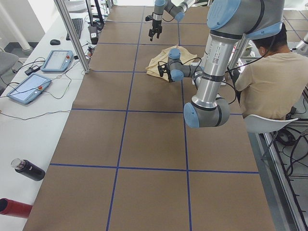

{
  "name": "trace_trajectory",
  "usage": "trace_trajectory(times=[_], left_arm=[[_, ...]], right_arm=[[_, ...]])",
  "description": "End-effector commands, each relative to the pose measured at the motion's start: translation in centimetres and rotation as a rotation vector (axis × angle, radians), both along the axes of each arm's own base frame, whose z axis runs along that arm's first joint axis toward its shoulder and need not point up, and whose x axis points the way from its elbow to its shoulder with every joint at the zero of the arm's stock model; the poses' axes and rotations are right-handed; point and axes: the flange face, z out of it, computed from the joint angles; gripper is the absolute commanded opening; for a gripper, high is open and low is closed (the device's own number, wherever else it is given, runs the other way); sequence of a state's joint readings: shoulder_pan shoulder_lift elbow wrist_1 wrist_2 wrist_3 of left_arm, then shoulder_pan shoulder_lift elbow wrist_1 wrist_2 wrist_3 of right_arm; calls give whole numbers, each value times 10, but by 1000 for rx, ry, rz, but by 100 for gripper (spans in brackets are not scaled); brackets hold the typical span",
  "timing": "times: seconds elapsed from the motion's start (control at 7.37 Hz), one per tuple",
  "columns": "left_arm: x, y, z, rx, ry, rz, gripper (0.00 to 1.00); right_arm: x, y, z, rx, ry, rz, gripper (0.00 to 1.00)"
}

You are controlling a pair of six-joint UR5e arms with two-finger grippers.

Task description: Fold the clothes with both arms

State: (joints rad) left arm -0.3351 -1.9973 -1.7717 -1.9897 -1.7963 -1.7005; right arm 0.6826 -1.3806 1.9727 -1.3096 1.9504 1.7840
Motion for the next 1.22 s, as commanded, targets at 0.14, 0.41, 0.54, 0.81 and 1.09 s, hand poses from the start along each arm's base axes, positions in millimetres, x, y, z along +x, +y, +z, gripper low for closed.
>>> trace_trajectory(times=[0.14,0.41,0.54,0.81,1.09], left_arm=[[-39,-67,0,151,-26,-54,0],[-39,-167,-5,189,-85,-162,0],[-31,-226,-19,208,-97,-208,0],[-52,-300,-3,304,-96,-257,26],[-66,-310,3,354,-119,-220,80]], right_arm=[[0,0,0,1,-1,1,100],[-1,1,0,-1,-1,-3,100],[-5,3,0,6,3,-3,100],[-38,13,-40,45,-43,-33,100],[-99,50,-67,145,-32,-45,100]])
